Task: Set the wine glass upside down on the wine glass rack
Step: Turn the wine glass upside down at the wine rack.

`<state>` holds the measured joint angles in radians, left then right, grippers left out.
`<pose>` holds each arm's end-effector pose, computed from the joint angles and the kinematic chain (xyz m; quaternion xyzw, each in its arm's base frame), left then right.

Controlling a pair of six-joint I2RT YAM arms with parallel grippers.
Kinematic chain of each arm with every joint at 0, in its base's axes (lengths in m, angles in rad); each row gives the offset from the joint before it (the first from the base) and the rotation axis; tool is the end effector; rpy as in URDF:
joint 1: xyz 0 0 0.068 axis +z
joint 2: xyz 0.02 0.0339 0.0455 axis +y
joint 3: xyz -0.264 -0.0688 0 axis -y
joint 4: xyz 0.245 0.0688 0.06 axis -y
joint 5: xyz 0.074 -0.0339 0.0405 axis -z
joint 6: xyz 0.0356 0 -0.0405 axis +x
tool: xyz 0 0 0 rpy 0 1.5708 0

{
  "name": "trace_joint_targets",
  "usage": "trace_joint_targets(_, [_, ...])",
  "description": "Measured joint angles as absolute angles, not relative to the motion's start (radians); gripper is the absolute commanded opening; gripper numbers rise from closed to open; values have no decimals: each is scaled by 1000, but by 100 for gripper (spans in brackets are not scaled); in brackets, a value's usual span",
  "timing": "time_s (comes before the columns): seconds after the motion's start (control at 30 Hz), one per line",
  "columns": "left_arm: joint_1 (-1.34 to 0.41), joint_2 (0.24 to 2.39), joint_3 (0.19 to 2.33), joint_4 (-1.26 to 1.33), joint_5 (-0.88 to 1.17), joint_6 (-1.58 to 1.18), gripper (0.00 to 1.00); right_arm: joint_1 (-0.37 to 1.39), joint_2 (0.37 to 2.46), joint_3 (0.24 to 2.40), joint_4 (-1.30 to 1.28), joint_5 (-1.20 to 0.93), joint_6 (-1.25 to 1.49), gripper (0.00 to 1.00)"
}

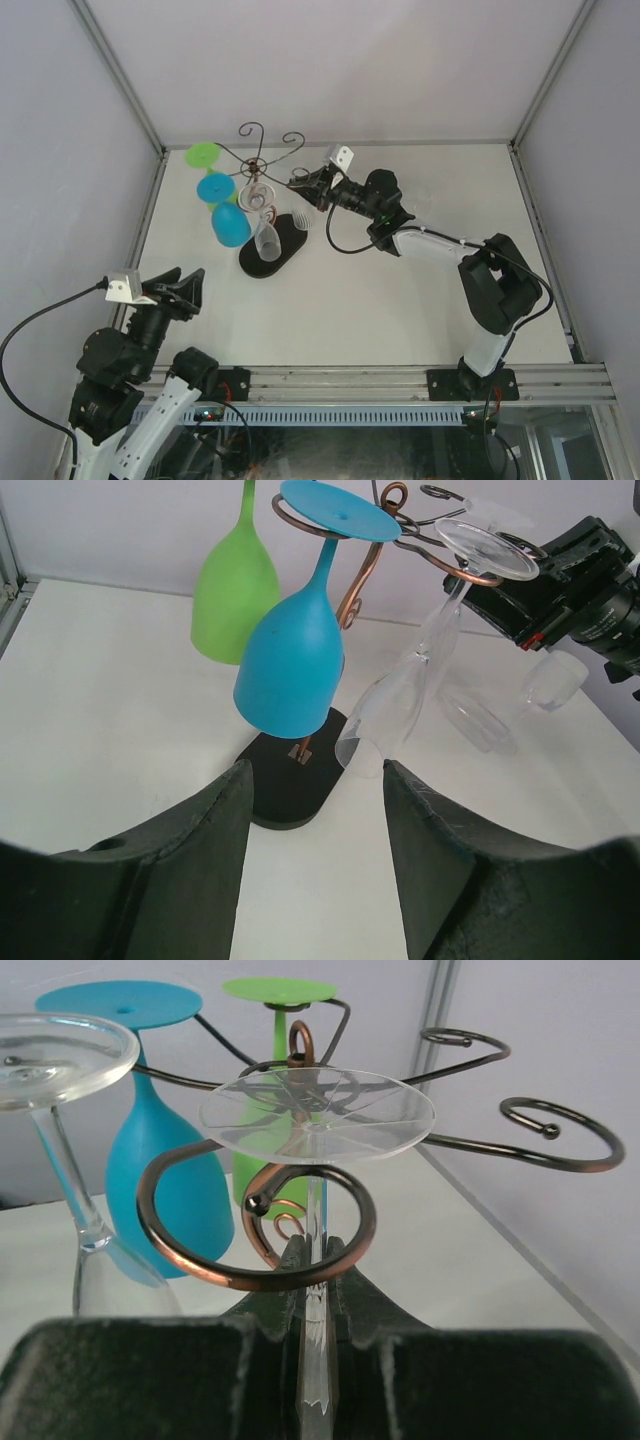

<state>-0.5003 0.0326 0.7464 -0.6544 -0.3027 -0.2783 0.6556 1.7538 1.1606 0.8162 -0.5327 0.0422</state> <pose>0.0137 0.0046 0.3343 -0.0340 0.6859 -0.1774 0.7049 0.3114 0.2623 0.3090 -0.3778 0.5118 0.4121 0.6523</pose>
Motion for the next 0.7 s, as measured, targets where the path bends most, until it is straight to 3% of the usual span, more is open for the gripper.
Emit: trace_joint_targets(0.7, [-500,36,746,-654,-308,-278,59,660,1741,1131,804,-611,28,0])
